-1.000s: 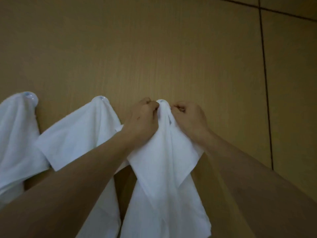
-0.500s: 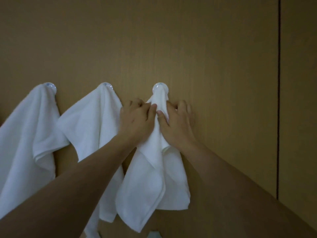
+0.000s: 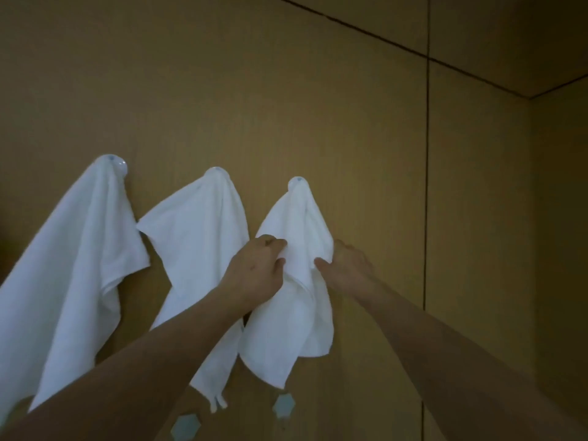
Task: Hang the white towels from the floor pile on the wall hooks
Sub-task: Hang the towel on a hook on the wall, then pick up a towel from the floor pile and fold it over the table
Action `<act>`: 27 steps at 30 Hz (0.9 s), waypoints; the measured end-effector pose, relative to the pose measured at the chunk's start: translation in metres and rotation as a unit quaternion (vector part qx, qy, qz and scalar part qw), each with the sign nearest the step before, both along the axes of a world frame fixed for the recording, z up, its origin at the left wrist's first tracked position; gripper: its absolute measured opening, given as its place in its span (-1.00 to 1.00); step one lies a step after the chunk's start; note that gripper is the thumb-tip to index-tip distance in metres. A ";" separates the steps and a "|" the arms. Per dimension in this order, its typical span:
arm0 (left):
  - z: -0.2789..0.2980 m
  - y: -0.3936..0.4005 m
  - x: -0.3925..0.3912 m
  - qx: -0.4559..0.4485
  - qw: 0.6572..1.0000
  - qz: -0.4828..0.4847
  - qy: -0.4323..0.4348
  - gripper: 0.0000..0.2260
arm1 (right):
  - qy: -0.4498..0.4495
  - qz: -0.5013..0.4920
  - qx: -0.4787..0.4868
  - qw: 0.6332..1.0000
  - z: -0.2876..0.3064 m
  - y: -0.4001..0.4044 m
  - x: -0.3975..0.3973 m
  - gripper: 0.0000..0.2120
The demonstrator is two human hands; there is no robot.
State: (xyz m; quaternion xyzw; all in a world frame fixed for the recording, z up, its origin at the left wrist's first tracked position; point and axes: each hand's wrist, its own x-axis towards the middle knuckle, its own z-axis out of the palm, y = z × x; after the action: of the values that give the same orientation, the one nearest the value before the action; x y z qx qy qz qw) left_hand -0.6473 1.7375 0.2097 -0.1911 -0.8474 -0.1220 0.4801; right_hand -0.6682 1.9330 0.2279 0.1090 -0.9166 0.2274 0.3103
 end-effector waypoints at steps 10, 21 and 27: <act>-0.022 0.046 0.075 0.015 0.979 -0.198 -0.037 -0.66 | 0.001 -0.241 0.083 0.967 -0.033 0.045 0.160 -0.38; -0.034 0.240 0.270 -0.010 0.897 -0.436 -0.071 -0.66 | -0.032 -0.460 0.084 0.883 -0.062 0.165 0.432 -0.39; -0.069 0.355 0.460 -0.059 0.824 -0.557 -0.083 -0.64 | -0.073 -0.579 0.065 0.809 -0.095 0.226 0.657 -0.38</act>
State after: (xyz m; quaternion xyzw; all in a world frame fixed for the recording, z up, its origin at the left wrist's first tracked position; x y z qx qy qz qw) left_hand -0.1869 2.0923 0.1405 -0.6480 -0.6387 -0.3341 0.2461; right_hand -0.0109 2.1587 0.1329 -0.4394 -0.8423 -0.0478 0.3087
